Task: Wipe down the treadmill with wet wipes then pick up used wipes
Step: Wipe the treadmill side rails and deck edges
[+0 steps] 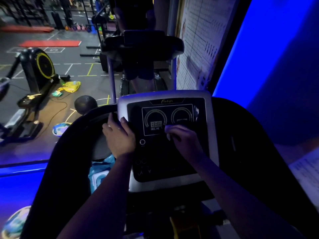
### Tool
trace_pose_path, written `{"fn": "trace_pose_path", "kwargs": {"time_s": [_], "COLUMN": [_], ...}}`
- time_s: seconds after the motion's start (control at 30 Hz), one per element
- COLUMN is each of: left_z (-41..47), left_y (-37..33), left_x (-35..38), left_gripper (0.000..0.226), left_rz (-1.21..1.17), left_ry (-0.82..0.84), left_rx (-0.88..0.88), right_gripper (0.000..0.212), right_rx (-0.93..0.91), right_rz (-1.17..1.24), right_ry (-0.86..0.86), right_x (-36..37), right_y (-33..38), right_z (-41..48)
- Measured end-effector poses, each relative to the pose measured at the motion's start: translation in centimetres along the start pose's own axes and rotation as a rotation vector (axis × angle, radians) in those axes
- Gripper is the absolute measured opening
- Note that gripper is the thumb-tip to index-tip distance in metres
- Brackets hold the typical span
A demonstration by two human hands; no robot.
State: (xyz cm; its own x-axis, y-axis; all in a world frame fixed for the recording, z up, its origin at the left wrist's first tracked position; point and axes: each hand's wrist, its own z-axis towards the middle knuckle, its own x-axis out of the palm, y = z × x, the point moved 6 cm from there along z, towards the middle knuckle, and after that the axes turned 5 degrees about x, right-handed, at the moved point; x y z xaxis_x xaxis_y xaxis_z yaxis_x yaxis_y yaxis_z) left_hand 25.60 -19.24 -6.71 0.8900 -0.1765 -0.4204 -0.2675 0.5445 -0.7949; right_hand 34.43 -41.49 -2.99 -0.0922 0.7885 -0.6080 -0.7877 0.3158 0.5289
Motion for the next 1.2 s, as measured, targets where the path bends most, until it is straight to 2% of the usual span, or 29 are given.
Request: {"fn": "trace_pose_path", "kwargs": {"time_s": [0.07,0.17,0.2,0.3,0.4,0.47,0.63,0.73,0.8,0.9,1.03,1.1,1.2], "left_z": [-0.1,0.0,0.0,0.1,0.1,0.1,0.2,0.2,-0.5,-3.4,-6.0,-6.1,-6.0], "left_y": [-0.1,0.2,0.2,0.5,0.5,0.5,0.4,0.7,1.2,2.2,3.7,4.1,4.0], "left_x": [-0.1,0.0,-0.1,-0.3,-0.4,-0.5,-0.4,0.0,-0.5,-1.6,-1.5,-1.3,-1.1], "left_gripper": [0.053,0.053,0.054,0.055,0.049,0.044,0.046,0.059,0.054,0.047,0.048,0.049,0.050], "left_rz": [-0.011,-0.034,-0.052,-0.107,-0.124,-0.142,-0.120,-0.022,-0.016,-0.047,-0.025,0.001,0.066], "left_ry": [-0.002,0.002,0.005,0.010,0.024,0.027,0.046,0.074,0.080,0.025,-0.016,-0.011,-0.028], "left_rx": [0.003,-0.013,-0.021,-0.032,-0.016,-0.018,0.017,0.070,0.050,0.003,-0.099,-0.093,-0.094], "right_gripper": [0.021,0.027,0.030,0.021,0.014,0.014,0.015,0.019,0.023,0.030,0.022,0.024,0.031], "right_rx": [0.030,0.199,0.233,0.186,0.046,0.003,0.262,0.311,0.385,0.340,0.294,0.308,0.378], "right_rz": [0.028,-0.032,-0.079,-0.121,-0.079,-0.069,-0.051,-0.057,-0.020,0.023,0.135,0.121,-0.020], "right_ry": [-0.044,-0.280,-0.297,-0.175,-0.017,0.018,-0.326,-0.292,-0.276,-0.206,-0.026,-0.110,-0.431], "right_x": [-1.6,-4.1,-4.2,-2.5,-0.4,-0.1,-3.5,-2.6,-1.4,1.1,3.1,1.3,-3.0], "right_y": [-0.5,-3.1,-3.6,-2.4,0.3,0.8,-2.0,-2.3,-1.9,0.5,2.5,1.5,-1.9], "right_z": [0.0,2.3,3.1,3.6,0.8,-0.9,-3.2,-3.4,-3.2,-2.8,-2.3,-2.2,-2.3]}}
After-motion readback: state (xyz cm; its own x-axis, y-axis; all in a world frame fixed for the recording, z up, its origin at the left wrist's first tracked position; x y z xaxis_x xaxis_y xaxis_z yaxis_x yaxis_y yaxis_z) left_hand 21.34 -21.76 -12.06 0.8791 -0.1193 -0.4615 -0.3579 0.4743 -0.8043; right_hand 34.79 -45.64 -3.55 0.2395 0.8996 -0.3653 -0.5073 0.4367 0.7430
